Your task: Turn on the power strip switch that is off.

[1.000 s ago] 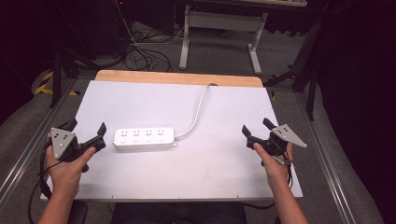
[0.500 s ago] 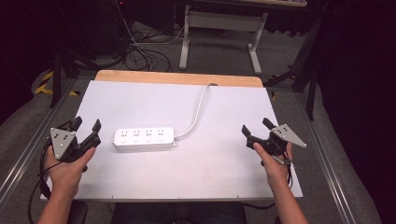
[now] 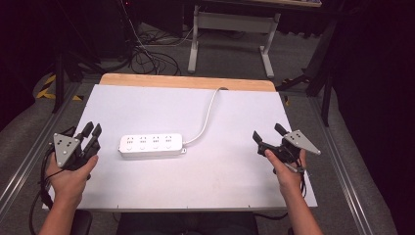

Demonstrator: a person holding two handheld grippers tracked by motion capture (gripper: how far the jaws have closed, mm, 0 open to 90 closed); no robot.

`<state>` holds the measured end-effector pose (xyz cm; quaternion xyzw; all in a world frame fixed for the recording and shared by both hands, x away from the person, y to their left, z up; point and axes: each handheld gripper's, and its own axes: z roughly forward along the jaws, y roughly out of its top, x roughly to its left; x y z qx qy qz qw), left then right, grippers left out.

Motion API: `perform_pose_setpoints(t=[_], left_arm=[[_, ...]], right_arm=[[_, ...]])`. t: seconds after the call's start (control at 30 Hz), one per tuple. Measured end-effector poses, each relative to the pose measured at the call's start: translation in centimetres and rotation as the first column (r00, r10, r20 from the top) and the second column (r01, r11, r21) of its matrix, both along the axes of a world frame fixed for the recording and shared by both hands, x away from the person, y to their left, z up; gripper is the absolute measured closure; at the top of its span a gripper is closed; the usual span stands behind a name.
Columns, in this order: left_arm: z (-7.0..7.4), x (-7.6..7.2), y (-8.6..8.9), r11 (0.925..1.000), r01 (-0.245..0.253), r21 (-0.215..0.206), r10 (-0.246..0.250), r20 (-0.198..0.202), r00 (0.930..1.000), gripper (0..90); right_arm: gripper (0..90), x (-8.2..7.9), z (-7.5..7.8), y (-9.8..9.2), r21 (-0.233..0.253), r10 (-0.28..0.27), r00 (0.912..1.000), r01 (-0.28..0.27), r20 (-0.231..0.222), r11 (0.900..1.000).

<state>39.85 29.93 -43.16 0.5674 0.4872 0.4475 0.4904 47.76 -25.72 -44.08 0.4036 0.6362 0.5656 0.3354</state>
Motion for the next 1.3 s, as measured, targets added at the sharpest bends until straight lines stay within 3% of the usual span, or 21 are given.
perform_pose_setpoints(t=[0.33,0.7,0.93,1.17,1.23,1.27,1.3], left_arm=[[0.1,0.1,0.0,0.9995,0.029,0.015,-0.029,-0.004,0.9996,89.9],[0.1,0.8,-1.1,0.9939,0.089,0.066,-0.089,-0.009,0.996,90.0],[0.1,1.3,-1.3,0.9933,0.094,0.066,-0.093,-0.023,0.9954,90.0],[0.0,2.2,-2.5,0.985,0.146,0.092,-0.14,-0.071,0.9876,90.0],[-0.1,2.4,-2.9,0.9815,0.168,0.092,-0.159,-0.091,0.983,90.0],[-0.1,2.7,-3.4,0.9768,0.192,0.095,-0.181,-0.117,0.9766,90.0],[-0.1,2.7,-3.4,0.9768,0.192,0.095,-0.181,-0.117,0.9766,90.0]], right_arm=[[9.6,0.0,0.0,0.0,-0.003,0.002,1.0,-0.002,-0.002,1.0],[9.6,-0.1,0.0,0.1,-0.005,-0.001,1.0,0.001,-0.003,1.0],[9.6,-0.2,0.1,0.0,-0.001,-0.004,1.0,0.004,-0.002,1.0],[9.6,-0.2,0.1,0.0,-0.002,-0.005,1.0,0.005,-0.001,1.0],[9.6,-0.2,0.1,0.0,-0.002,-0.005,1.0,0.005,0.0,1.0],[9.6,-0.2,0.1,0.0,-0.002,-0.004,1.0,0.004,0.0,1.0],[9.6,-0.2,0.1,0.0,-0.002,-0.004,1.0,0.004,0.0,1.0]])
